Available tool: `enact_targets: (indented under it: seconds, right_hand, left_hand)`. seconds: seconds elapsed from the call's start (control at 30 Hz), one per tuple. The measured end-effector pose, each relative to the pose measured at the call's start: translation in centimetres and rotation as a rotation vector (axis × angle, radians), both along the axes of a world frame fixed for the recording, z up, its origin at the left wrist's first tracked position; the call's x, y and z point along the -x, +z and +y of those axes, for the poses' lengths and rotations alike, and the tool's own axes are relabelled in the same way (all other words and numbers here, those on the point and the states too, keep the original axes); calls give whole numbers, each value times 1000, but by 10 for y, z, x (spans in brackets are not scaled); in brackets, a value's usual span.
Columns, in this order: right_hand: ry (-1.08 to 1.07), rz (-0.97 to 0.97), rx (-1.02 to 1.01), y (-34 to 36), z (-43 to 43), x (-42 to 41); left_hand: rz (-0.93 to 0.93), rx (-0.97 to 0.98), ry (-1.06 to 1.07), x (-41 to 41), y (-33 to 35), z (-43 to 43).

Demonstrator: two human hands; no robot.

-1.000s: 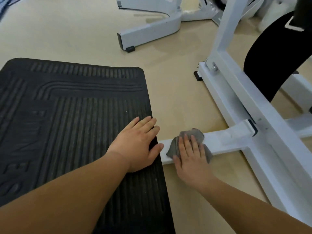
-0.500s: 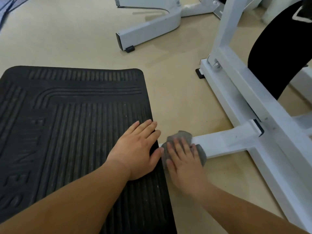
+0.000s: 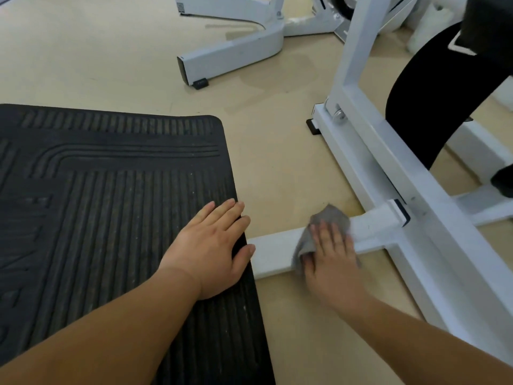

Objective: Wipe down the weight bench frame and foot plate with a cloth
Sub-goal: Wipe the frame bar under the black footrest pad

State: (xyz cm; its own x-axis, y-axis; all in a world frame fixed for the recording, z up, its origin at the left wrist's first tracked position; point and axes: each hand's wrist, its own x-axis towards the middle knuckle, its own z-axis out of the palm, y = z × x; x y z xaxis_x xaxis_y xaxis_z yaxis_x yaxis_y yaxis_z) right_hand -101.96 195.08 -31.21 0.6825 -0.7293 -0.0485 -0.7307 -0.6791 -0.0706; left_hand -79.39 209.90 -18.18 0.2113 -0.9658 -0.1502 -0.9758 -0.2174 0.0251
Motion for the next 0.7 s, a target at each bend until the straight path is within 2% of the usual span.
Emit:
enact_targets:
  seconds: [0.07,0.13,0.23,0.33,0.5,0.63,0.7]
  right_hand:
    - [229,15,-37,-2,31,-12]
    - [308,54,6,-3,24,-12]
    - [75,133,146,12,-29,15]
    - [139,368,251,32,-70,49]
    - [74,415,357,44,-73,46]
    - [-3,491,399,69,-81,42]
    - [-3,400,338,66,-80,39]
  left_hand:
    - [3,-1,-3,-1,0,1]
    - [6,-6,-2,-3,0,2]
    - [17,7,4,-4,-1,3]
    - [19,34,7,-6,-3,1]
    - [29,79,28,-6,-7,2]
    - [31,45,30,-6,-6,0]
    - [38,52,32,-7,-6,0]
